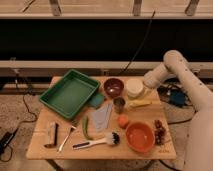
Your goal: Stack cups into tray
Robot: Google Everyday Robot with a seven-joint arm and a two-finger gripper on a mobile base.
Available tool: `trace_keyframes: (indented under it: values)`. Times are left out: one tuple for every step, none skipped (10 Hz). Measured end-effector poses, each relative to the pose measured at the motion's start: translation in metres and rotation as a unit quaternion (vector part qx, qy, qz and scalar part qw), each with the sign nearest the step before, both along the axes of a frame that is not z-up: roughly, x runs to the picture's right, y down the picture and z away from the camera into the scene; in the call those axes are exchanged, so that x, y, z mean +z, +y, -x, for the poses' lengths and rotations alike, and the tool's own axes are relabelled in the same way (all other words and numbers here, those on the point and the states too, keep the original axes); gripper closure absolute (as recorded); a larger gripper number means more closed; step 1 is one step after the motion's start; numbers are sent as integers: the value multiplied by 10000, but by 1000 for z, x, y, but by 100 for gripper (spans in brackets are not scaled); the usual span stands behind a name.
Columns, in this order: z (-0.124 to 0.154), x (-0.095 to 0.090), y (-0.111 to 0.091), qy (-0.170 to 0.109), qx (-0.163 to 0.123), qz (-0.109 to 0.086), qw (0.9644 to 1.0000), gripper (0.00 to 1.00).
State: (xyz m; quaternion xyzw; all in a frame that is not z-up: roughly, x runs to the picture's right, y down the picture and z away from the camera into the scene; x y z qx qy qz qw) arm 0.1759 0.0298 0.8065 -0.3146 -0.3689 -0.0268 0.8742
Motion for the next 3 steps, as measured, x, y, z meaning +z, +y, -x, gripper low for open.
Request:
trace_keyframes:
  values:
    - [9,-2,-4,-30,-48,-23,10000,87]
    - [19,-4,-4,-84,-115,-25,9999,87]
    - [27,-5,-1,-135,-166,8,9998,87]
